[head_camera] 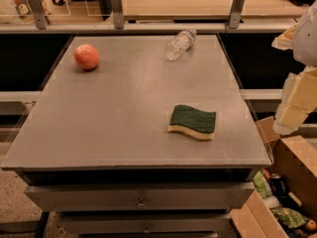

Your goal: Pick apple

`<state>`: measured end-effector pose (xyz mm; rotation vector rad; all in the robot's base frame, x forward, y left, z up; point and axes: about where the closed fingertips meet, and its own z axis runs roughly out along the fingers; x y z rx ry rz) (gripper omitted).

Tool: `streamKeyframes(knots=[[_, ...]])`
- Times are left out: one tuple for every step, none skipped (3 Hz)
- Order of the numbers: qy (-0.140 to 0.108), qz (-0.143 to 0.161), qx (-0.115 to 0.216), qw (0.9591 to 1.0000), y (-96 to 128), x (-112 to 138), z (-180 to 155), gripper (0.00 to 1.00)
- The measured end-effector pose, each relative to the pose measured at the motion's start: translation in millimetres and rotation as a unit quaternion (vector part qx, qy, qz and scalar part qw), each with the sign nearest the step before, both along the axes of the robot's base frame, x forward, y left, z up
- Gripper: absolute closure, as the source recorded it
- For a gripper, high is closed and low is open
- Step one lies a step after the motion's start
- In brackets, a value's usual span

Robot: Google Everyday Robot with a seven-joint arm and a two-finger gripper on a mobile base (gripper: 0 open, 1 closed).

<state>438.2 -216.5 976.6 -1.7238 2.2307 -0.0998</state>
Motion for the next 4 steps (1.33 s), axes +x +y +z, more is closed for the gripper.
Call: streamKeyframes(knots=[[-0.006, -0.001, 0.005, 1.0, 4, 3, 1, 0.0], [-0.011, 0.013, 0.032, 0.9993, 32, 22, -7, 0.0], [-0.019, 0.022, 0.071, 0.997, 68, 49, -17, 0.0], [-0.027, 0.014, 0.136, 0.9902, 94, 74, -33, 0.0]])
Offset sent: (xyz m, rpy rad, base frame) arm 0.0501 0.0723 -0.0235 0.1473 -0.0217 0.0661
